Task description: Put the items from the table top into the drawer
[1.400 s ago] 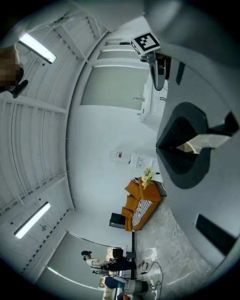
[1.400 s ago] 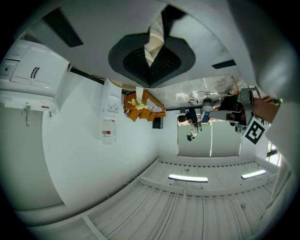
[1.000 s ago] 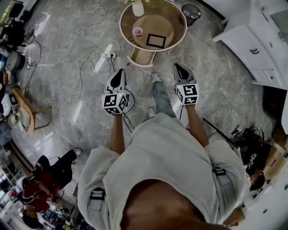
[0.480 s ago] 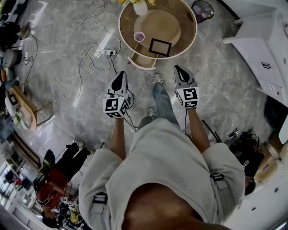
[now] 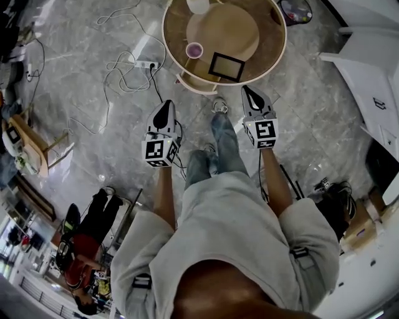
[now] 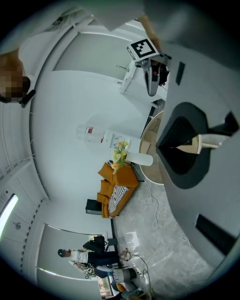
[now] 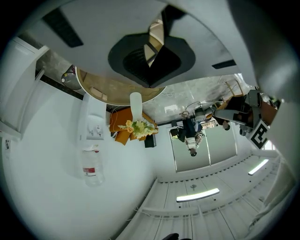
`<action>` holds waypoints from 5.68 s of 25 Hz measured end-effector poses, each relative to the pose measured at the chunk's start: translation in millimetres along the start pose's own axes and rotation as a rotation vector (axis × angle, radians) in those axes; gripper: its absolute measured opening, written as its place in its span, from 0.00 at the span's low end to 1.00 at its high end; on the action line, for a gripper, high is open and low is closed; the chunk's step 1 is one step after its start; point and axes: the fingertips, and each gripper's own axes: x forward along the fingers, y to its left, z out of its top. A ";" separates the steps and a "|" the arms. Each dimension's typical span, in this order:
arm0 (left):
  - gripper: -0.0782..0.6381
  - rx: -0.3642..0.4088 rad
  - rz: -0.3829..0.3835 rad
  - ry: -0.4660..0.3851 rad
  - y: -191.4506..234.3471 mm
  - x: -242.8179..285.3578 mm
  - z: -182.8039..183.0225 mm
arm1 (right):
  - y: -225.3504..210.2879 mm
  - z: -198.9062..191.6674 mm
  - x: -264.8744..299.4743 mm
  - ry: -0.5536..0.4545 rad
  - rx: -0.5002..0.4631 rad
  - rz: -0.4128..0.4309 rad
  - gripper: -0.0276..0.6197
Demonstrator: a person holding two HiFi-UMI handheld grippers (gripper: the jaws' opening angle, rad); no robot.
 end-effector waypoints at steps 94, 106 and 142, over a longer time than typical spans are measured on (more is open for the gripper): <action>0.13 0.126 0.002 -0.503 101.8 83.2 -390.2 | 26.7 -237.8 192.1 0.211 -0.891 0.154 0.18; 0.13 0.119 -0.001 -0.525 101.1 72.2 -387.9 | 41.4 -236.0 176.7 0.173 -0.966 0.114 0.18; 0.13 0.057 0.114 -0.599 130.9 13.2 -390.2 | 344.4 -249.8 229.3 -0.044 -1.220 0.535 0.18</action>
